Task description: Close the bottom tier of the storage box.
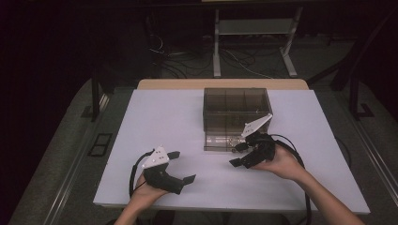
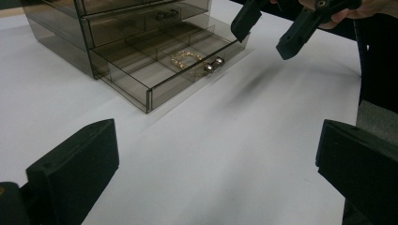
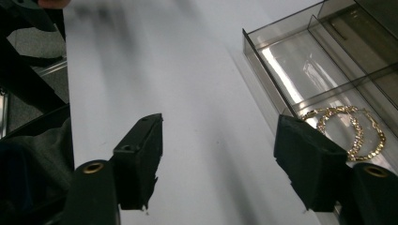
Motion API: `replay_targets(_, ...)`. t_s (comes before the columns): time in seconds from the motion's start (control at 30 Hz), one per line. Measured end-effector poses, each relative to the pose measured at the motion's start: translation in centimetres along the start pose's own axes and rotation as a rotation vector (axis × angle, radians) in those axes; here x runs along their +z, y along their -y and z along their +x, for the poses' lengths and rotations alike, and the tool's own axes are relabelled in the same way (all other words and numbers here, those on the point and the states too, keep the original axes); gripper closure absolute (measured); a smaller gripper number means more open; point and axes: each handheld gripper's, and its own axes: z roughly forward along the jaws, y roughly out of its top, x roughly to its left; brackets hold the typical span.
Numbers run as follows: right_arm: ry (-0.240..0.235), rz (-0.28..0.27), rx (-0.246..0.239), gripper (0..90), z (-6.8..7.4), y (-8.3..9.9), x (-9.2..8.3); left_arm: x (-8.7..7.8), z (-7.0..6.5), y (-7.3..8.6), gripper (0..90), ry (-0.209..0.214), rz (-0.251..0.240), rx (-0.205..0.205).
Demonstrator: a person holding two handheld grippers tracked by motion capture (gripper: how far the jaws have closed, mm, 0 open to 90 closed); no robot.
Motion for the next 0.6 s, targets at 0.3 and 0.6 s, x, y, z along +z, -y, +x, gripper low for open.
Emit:
replay_targets(0.3, 0.028, 0.018, 0.008, 54.8, -0.5, 0.3, 0.6, 0.0, 0.0, 0.0, 0.0, 0.001, 0.000, 0.000)
replay_targets(0.6, 0.059, 0.030, 0.041, 70.8, -1.0, 0.5, 1.3, 0.1, 0.0, 0.0, 0.0, 0.002, 0.002, 0.003)
